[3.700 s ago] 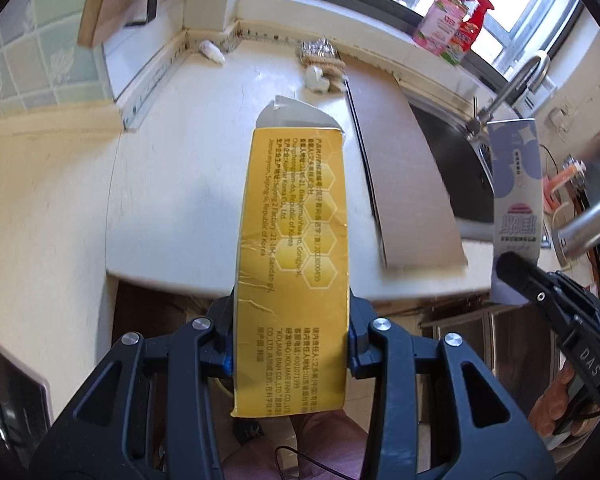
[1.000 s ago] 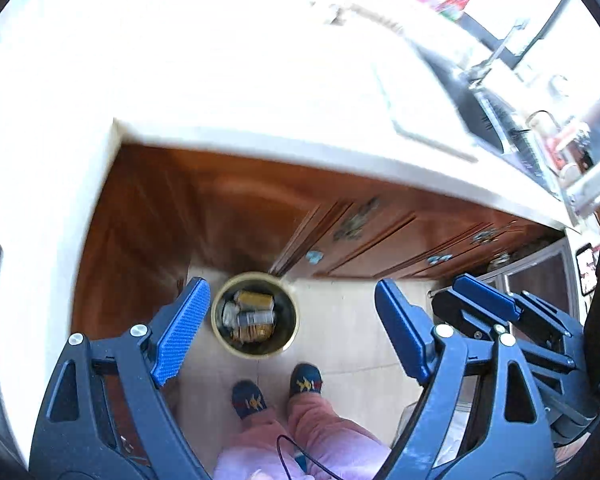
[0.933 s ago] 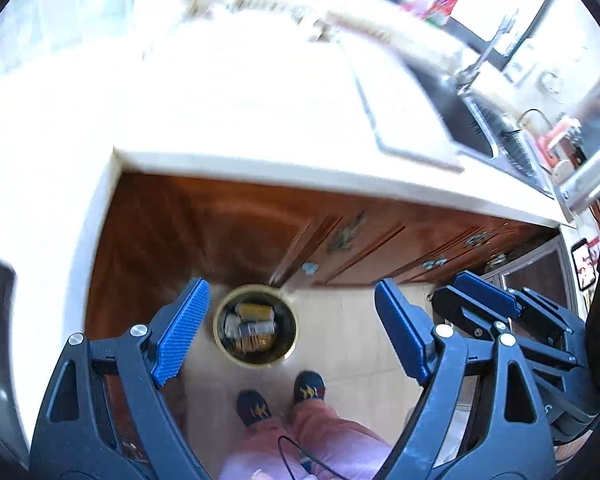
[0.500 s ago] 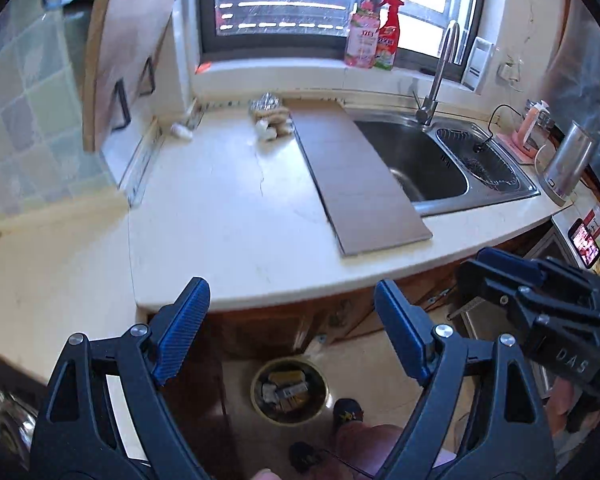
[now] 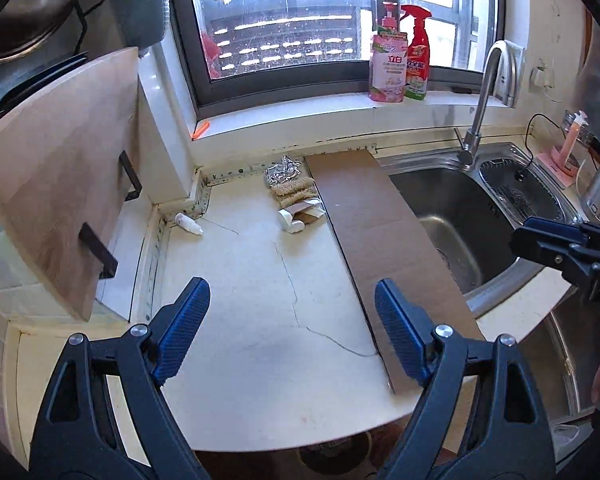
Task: Collect trash
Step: 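Raise both tools back toward the counter, then grasp the white paper cup sleeve with the left tool while the right tool grasps the loofah sponge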
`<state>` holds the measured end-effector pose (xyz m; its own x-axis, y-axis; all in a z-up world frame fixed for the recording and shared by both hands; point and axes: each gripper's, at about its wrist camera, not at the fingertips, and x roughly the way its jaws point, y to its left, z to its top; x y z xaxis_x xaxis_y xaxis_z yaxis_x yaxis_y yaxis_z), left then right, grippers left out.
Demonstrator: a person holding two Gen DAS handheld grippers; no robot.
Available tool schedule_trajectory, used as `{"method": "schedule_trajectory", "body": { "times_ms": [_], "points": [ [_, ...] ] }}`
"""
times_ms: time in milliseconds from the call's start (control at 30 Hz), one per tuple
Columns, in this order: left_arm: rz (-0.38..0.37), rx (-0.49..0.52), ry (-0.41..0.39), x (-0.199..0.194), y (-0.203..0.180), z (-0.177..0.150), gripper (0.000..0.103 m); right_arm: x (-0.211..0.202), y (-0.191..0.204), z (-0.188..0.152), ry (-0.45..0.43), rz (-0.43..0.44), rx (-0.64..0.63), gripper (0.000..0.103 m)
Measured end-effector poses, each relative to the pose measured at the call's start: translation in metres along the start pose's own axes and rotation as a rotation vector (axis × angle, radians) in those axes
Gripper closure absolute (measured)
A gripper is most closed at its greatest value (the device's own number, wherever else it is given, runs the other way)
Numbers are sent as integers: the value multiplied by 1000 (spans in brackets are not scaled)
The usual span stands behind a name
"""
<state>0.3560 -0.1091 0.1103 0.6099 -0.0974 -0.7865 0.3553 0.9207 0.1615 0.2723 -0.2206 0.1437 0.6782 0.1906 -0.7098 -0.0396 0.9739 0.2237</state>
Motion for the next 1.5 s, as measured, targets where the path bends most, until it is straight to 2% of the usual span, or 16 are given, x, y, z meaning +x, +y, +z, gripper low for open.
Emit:
{"method": "schedule_trajectory", "body": {
  "times_ms": [200,300,500,700,867,967,1267,1500],
  "points": [
    [24,47,99,115,9,57,21,109,-53,82,67,-1,23,65],
    [27,77,148,171,9,72,21,167,-74,106,102,-9,26,65],
    [22,146,254,268,0,79,32,272,-107,124,171,16,55,65],
    [36,179,352,337,-4,72,46,341,-116,123,216,51,64,65],
    [35,177,381,363,0,73,50,366,-108,111,236,67,40,65],
    [32,172,398,371,1,75,67,376,-105,110,244,79,21,65],
    [40,117,374,365,18,70,72,400,-84,115,252,137,-23,65],
    [69,-23,353,338,50,57,73,418,-54,128,207,154,-134,54]
  ]
}}
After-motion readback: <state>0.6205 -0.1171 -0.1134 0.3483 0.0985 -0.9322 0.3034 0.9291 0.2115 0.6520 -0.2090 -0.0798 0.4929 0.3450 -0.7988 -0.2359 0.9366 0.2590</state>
